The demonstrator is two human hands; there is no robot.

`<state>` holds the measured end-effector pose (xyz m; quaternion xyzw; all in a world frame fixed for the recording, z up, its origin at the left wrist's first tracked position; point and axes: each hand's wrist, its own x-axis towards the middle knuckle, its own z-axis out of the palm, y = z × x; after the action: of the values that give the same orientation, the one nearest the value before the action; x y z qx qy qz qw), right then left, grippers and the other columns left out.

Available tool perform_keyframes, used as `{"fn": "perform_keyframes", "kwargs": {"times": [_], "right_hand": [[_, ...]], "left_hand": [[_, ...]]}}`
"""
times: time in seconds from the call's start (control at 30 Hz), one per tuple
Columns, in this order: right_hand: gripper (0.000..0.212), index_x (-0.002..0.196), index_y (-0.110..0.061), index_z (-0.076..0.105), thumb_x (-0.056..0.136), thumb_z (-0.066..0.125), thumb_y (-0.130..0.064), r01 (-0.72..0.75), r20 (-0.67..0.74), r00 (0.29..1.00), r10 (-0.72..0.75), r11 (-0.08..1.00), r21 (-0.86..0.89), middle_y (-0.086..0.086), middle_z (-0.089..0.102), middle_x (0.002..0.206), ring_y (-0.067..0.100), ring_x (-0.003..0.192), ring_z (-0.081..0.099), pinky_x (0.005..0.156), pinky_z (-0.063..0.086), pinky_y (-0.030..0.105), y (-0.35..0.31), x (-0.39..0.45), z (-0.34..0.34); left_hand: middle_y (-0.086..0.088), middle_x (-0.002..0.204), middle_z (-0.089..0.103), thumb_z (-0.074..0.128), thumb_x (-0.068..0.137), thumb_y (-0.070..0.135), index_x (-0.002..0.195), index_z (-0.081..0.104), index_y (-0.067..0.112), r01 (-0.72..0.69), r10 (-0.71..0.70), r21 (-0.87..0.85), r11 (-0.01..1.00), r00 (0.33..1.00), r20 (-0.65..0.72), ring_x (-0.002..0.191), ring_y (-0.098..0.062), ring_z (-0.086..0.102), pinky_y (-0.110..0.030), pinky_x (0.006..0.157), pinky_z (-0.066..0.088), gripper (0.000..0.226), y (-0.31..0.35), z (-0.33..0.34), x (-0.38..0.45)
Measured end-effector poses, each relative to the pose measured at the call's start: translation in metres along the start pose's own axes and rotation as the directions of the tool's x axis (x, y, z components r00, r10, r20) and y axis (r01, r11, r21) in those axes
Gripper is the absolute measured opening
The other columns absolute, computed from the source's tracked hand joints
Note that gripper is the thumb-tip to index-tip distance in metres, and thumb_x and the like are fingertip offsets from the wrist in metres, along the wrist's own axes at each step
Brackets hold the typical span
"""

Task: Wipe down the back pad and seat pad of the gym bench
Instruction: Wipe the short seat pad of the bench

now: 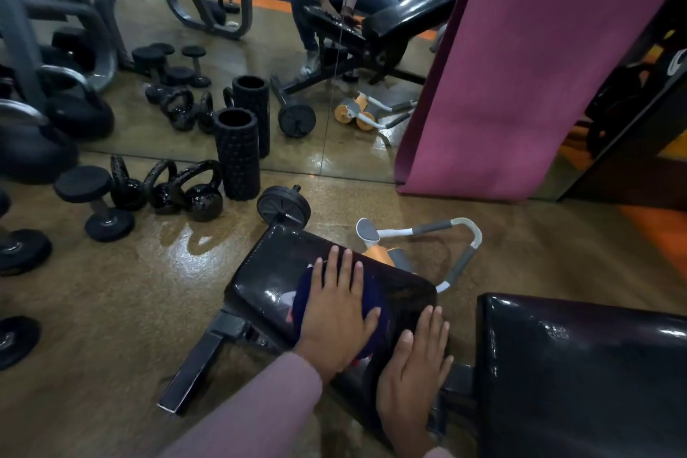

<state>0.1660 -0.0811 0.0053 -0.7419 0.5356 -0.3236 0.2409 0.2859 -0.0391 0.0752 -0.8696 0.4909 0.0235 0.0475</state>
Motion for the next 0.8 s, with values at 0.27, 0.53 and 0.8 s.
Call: {"fn": "perform_keyframes", "kwargs": {"times": [0.27,0.53,0.8], "right_hand": [[0.063,0.151,-0.026,0.023,0.094,0.01,-0.049,0.014,0.008,1.0,-0.014,1.0,0.004,-0.018,0.011,0.157,0.003,0.146,0.002,0.118,0.0,0.046,0.001,0.001,0.0],[0.064,0.151,-0.027,0.021,0.093,0.008,-0.052,-0.008,0.02,1.0,0.007,1.0,0.012,-0.015,0.012,0.159,0.001,0.146,-0.001,0.118,-0.002,0.045,-0.001,0.001,-0.001],[0.063,0.151,-0.026,0.021,0.094,0.009,-0.049,0.022,0.041,0.999,-0.021,1.0,-0.014,-0.016,0.01,0.158,0.003,0.146,-0.001,0.118,-0.001,0.048,-0.002,0.001,-0.002]], "left_hand": [[-0.014,0.158,0.013,0.013,0.095,0.057,0.151,0.011,0.013,0.304,-0.309,-0.251,0.919,0.951,0.019,0.144,-0.036,0.009,-0.046,0.115,0.021,0.072,-0.119,-0.012,0.026],[-0.013,0.159,0.006,0.013,0.095,0.056,0.152,0.01,0.012,-0.027,0.027,0.006,1.0,0.999,-0.028,0.145,-0.033,-0.005,-0.051,0.116,-0.004,0.072,-0.018,-0.007,0.02],[-0.014,0.159,0.0,0.01,0.096,0.055,0.152,0.004,0.014,0.314,-0.315,-0.061,0.948,0.949,-0.02,0.144,-0.037,-0.005,-0.053,0.116,0.004,0.07,-0.061,-0.017,0.015]]}}
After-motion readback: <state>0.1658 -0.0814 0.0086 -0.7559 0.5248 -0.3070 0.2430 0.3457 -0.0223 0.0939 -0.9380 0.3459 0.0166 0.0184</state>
